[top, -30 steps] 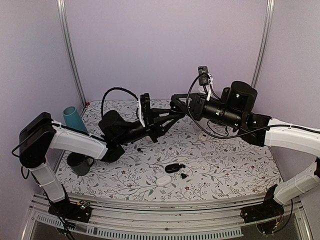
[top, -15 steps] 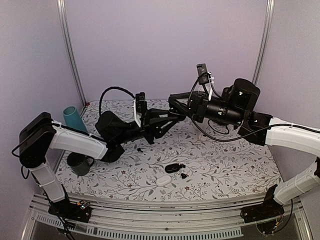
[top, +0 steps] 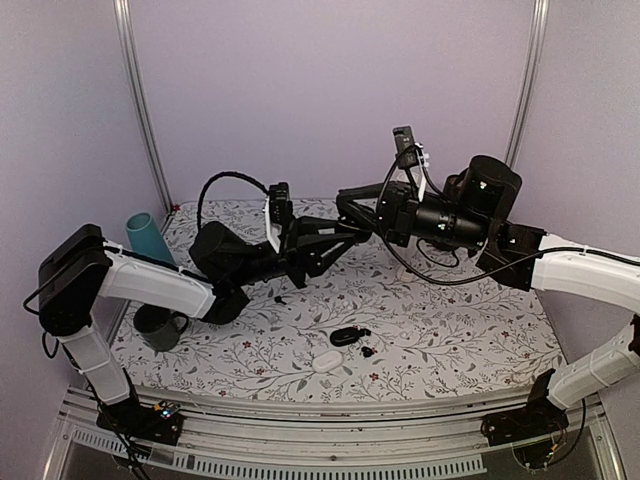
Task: Insert the wireless bluetooth earbuds into the charging case
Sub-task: Insert the right earbud into the right side groove of the charging case.
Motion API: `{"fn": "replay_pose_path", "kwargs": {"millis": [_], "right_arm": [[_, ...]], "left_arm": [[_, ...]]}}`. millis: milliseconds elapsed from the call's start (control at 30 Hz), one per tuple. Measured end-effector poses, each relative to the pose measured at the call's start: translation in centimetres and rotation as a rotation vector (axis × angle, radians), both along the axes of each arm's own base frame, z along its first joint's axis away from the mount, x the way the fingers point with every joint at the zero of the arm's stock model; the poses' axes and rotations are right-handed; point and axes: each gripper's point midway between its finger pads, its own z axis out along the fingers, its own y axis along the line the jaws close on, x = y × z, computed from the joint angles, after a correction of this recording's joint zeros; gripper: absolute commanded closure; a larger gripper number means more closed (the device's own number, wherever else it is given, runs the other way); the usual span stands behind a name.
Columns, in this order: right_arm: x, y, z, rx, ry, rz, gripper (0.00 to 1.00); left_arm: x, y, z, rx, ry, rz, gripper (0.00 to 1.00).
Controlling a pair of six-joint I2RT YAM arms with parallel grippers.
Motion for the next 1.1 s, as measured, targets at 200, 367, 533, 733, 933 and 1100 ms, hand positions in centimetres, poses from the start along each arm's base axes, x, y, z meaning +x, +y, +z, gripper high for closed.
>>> {"fn": "replay_pose_path", "kwargs": {"millis": [200, 367, 533, 733, 933, 1100], "right_arm": [[-0.12, 0.01, 0.12, 0.003, -0.007, 0.006, 0.91], [-0.12, 0.01, 0.13, 0.003, -0.008, 0.006, 0.9], [-0.07, 0.0, 0.13, 0.003, -0.007, 0.003, 0.88], [0.14, -0.05, 0.11, 0.003, -0.008, -0.01, 0.86], [0.25, -0.07, 0.09, 0.0, -0.016, -0.017, 0.84], [0.35, -0.1, -0.01, -0.006, -0.02, -0.028, 0.83]], "left_arm": [[0.02, 0.04, 0.14, -0.003, 0.009, -0.007, 1.0], [0.0, 0.07, 0.21, -0.005, 0.014, -0.011, 1.0], [0.03, 0.09, 0.23, -0.006, 0.016, -0.011, 1.0], [0.11, 0.11, 0.24, -0.007, 0.017, -0.007, 1.0], [0.19, 0.13, 0.24, -0.007, 0.018, -0.005, 1.0], [0.29, 0.1, 0.17, -0.005, 0.022, -0.002, 1.0]]}}
